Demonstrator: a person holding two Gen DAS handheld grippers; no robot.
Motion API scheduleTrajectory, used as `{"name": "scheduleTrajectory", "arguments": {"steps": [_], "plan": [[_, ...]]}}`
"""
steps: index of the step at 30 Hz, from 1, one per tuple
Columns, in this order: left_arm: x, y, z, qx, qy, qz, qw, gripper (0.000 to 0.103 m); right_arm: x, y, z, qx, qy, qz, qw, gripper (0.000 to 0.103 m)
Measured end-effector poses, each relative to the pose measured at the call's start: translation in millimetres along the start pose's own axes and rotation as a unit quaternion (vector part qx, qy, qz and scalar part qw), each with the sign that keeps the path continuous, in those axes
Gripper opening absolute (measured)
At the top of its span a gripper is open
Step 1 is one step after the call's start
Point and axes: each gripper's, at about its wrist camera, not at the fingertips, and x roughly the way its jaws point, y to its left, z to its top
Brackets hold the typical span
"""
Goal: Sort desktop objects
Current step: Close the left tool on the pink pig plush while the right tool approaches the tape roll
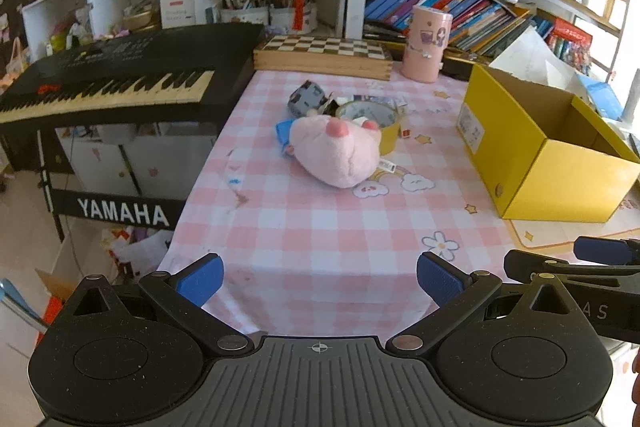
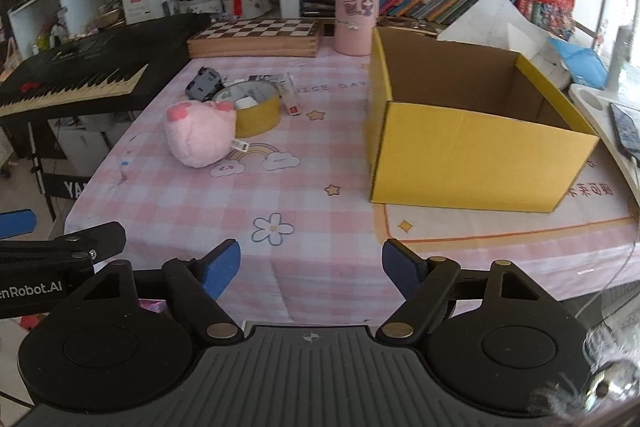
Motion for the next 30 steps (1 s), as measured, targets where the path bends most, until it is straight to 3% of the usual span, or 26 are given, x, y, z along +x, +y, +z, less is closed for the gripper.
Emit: {"name": "scheduleTrajectory", "arguments": {"steps": [10,18,30], "plan": [[21.9,2.7,19.0,-0.022,-0.009,0.013,0.9996,0.103,25.9,7.0,25.3,-0.027,-0.008,0.043,0.999,0.059],[47.6,-7.7,44.0,-0.031,-0.030,0.013,0.9990,0.103,51.3,-3.3,68.2,-0.037,-0.033,0.056,0.997,0.058],[83.0,-21.7,75.9,-0.046,-0.024,0.025,0.9983,0.103,88.0,-23.8,112.9,-0.037,-0.041,0.065,0.996,0.058]]}}
